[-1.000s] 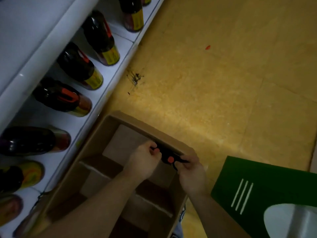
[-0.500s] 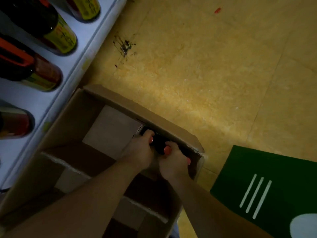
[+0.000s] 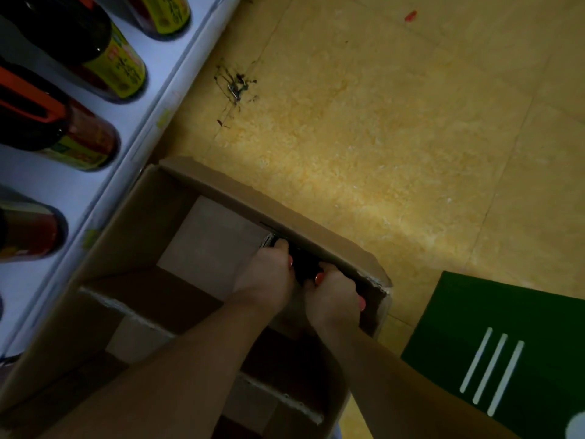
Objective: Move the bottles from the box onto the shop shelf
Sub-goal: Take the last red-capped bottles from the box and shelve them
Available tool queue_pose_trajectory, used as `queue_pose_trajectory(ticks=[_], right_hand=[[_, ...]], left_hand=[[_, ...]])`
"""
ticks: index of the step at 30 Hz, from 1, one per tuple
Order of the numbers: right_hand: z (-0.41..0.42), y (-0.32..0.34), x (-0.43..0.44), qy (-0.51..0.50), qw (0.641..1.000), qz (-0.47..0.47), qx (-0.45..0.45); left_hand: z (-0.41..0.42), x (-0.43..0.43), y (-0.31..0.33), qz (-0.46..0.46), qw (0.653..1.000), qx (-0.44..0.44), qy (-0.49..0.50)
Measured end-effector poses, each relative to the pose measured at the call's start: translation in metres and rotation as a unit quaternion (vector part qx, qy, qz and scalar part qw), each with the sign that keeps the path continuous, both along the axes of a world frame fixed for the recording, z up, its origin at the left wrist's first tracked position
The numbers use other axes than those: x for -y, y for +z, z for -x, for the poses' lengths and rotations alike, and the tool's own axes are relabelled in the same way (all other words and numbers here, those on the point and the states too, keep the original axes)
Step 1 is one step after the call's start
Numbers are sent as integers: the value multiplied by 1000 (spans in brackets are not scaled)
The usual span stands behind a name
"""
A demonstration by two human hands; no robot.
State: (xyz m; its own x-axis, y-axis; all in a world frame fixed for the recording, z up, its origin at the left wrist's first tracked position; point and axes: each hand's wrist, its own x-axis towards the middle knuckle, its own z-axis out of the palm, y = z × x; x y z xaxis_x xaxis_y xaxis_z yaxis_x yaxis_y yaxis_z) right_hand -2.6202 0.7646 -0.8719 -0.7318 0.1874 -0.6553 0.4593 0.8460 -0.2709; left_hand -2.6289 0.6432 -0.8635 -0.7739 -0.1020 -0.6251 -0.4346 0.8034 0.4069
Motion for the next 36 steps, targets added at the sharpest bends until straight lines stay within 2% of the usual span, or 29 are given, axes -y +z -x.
queue_pose_trajectory(ticks=[14,20,27,36], right_hand=[[-5,43,-5,9,1000,7,-28],[-4,71,-9,40,998,-30,-35],[-3,102,-11,25,998,-36,-48],[-4,134,-10,31,993,-20,-108]], left_hand=[[0,1,29,-23,1000,-11,13],[2,-2,52,-15,999,-22,19],[1,-1,81,-8,999,-42,16],[2,0,123,-17,997,-68,25]])
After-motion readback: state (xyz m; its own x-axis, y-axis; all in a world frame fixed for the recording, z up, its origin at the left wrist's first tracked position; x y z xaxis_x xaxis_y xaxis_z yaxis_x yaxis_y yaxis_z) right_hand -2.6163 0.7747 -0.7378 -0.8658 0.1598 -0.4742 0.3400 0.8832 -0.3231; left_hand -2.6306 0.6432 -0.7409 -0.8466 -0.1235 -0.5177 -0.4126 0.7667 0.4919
